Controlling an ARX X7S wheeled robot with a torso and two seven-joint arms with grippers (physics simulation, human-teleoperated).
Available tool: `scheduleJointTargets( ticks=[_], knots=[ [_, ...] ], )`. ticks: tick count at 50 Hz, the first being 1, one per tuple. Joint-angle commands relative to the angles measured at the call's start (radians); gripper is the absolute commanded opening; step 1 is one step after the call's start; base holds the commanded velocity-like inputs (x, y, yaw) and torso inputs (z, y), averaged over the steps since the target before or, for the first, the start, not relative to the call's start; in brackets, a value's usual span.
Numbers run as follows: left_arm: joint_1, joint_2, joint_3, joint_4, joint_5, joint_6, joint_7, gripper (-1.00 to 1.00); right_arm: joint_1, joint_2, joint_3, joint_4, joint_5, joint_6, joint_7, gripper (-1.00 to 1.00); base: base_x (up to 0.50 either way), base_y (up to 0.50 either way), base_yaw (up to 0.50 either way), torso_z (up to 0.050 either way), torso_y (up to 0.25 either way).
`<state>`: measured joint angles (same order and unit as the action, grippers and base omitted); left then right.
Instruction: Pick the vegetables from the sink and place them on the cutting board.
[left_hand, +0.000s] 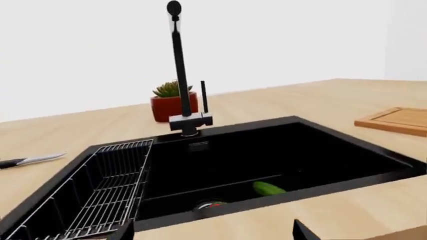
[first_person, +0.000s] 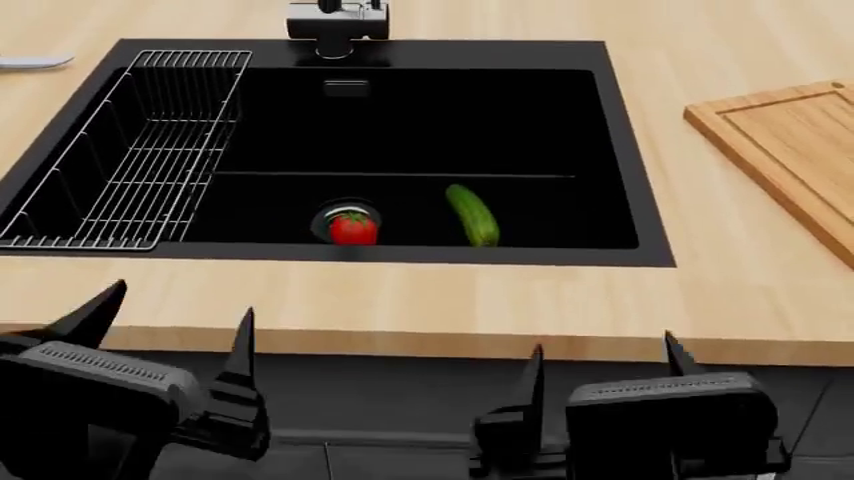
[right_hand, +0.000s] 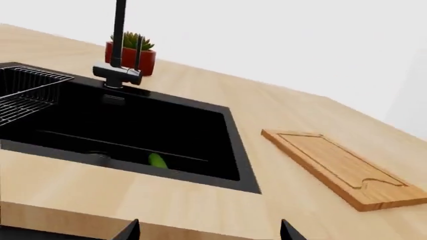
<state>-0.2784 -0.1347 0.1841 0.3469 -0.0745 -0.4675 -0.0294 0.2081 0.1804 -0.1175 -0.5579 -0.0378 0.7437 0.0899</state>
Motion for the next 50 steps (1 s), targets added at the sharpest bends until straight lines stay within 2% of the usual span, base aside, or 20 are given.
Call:
scheduleJointTargets(
  ticks=[1,5,6,13,15,19,24,32,36,42,44,50],
  knots=[
    [-0.289,0.006,0.031,-0.098,0.008,-0.189,0.013,1.0,0.335,0.055,-0.023,0.108,-0.023,0.25,-0.04,1.0,0.0,0.0,0.0,0.05,0.0],
    [-0.387,0.028,0.01,-0.294,-0.005,-0.09,0.016,1.0,0.456,0.069,-0.064,0.299,-0.036,0.207,-0.046,1.0,0.0,0.0,0.0,0.05,0.0],
    [-0.434,0.034,-0.002,-0.399,0.0,-0.059,0.005,1.0,0.493,0.069,-0.07,0.371,-0.031,0.184,-0.055,1.0,0.0,0.0,0.0,0.05,0.0],
    [-0.585,0.045,0.012,-0.772,0.028,0.069,-0.012,1.0,0.703,0.052,-0.104,0.835,-0.031,0.041,-0.072,1.0,0.0,0.0,0.0,0.05,0.0],
    [-0.614,0.048,0.022,-0.852,0.039,0.097,-0.019,1.0,0.758,0.041,-0.103,0.97,-0.029,-0.011,-0.063,1.0,0.0,0.0,0.0,0.05,0.0],
    [-0.643,0.048,0.019,-0.881,0.032,0.091,-0.022,1.0,0.853,0.032,-0.152,1.122,-0.053,-0.035,-0.078,1.0,0.0,0.0,0.0,0.05,0.0],
    [-0.678,0.041,0.002,-0.88,0.01,0.054,-0.018,1.0,0.86,0.043,-0.178,1.042,-0.061,0.021,-0.111,1.0,0.46,0.0,0.0,0.05,0.0],
    [-0.698,0.017,-0.033,-0.802,-0.021,-0.032,-0.032,1.0,0.826,0.079,-0.165,0.884,-0.059,0.114,-0.129,1.0,0.5,0.0,0.0,0.0,0.0],
    [-0.717,0.008,-0.021,-0.848,-0.003,-0.027,-0.047,1.0,0.826,0.09,-0.183,0.857,-0.057,0.16,-0.159,1.0,0.5,0.0,0.0,0.0,0.0],
    [-0.719,-0.008,-0.007,-0.84,0.01,-0.052,-0.054,1.0,0.844,0.091,-0.229,0.889,-0.065,0.213,-0.19,1.0,0.5,0.0,0.0,0.0,0.0],
    [-0.719,-0.012,0.003,-0.855,0.021,-0.04,-0.059,1.0,0.873,0.105,-0.293,0.954,-0.091,0.242,-0.216,1.0,0.5,0.0,0.0,0.0,0.0],
    [-0.732,-0.017,0.024,-0.911,0.032,-0.021,-0.054,1.0,0.93,0.112,-0.329,1.115,-0.104,0.193,-0.228,1.0,0.5,0.0,0.0,0.0,0.0]
  ],
)
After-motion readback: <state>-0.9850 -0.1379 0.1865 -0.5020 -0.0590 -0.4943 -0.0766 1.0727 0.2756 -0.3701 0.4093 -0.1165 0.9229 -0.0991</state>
